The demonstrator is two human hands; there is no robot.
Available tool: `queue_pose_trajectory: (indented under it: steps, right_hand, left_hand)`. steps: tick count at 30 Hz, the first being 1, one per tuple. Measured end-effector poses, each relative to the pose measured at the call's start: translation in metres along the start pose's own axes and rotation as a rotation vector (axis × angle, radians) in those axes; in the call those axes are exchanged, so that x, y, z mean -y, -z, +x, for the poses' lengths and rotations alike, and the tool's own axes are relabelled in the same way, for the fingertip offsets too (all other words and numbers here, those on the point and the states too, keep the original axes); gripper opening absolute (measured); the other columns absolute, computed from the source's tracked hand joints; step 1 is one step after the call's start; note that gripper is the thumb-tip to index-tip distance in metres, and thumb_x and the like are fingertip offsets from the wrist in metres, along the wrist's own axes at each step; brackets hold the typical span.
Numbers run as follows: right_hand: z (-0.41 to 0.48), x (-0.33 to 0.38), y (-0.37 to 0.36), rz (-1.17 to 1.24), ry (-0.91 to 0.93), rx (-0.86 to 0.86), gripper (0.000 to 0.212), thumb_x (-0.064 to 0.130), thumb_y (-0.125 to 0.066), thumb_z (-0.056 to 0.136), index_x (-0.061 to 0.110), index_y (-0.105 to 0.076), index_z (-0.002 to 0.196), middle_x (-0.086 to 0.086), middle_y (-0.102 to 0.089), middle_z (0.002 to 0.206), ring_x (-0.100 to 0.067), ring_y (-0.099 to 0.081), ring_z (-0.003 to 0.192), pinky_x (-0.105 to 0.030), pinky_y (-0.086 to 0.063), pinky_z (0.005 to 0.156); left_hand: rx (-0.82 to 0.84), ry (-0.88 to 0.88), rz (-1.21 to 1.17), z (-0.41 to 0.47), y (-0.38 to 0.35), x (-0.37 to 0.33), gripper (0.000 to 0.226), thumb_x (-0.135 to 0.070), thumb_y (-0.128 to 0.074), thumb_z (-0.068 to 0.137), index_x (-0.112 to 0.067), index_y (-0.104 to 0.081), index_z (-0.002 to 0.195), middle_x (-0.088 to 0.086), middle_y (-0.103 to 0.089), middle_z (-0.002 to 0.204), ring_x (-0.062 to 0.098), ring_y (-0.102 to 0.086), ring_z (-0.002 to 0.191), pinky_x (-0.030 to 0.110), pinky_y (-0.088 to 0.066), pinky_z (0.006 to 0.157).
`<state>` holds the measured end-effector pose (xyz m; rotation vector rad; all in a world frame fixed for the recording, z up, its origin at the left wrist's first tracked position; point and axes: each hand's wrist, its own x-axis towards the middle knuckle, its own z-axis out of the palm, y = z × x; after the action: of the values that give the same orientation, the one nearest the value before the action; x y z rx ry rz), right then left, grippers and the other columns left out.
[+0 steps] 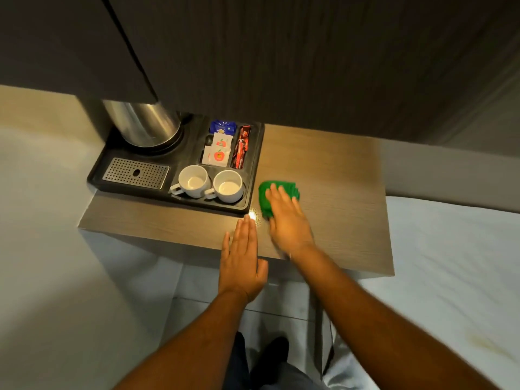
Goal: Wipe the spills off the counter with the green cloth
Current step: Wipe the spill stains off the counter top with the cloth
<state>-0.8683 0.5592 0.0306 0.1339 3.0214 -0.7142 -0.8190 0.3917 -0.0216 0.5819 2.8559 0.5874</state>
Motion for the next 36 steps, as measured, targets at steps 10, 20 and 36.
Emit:
queue_pose_trajectory:
  steps: [10,20,36]
  right_hand:
    - [0.172,-0.018,0.047,-0.031,-0.174,0.015,0.071,0.011,-0.049,0.109,0.021,-0.017,0.172,-0.001,-0.008,0.182,-0.023,-0.006,0.168,-0.044,-0.006,0.137]
    - [-0.087,-0.046,0.000,-0.004,-0.005,0.021,0.081,0.009,-0.056,0.095,0.030,-0.029,0.168,0.008,-0.024,0.178,-0.011,-0.013,0.165,-0.042,-0.009,0.134]
    - [-0.101,-0.020,-0.018,-0.043,0.075,-0.017,0.084,0.005,-0.057,0.096,0.029,-0.023,0.168,0.008,-0.017,0.179,-0.011,-0.006,0.168,-0.048,-0.010,0.135]
  left_hand:
    - [0.090,0.008,-0.002,0.005,0.000,0.004,0.102,-0.047,-0.035,0.090,-0.018,0.022,0.170,0.002,0.022,0.182,0.018,0.025,0.165,0.048,0.014,0.133]
    - [-0.022,0.109,-0.090,0.004,0.000,-0.015,0.091,-0.033,-0.029,0.089,-0.014,0.001,0.173,0.005,0.002,0.184,0.020,0.006,0.169,0.054,0.000,0.136]
    - [0.008,0.109,-0.084,0.009,-0.001,-0.010,0.077,-0.038,-0.013,0.101,-0.018,0.000,0.174,0.000,0.007,0.184,0.018,0.008,0.169,0.052,0.004,0.135]
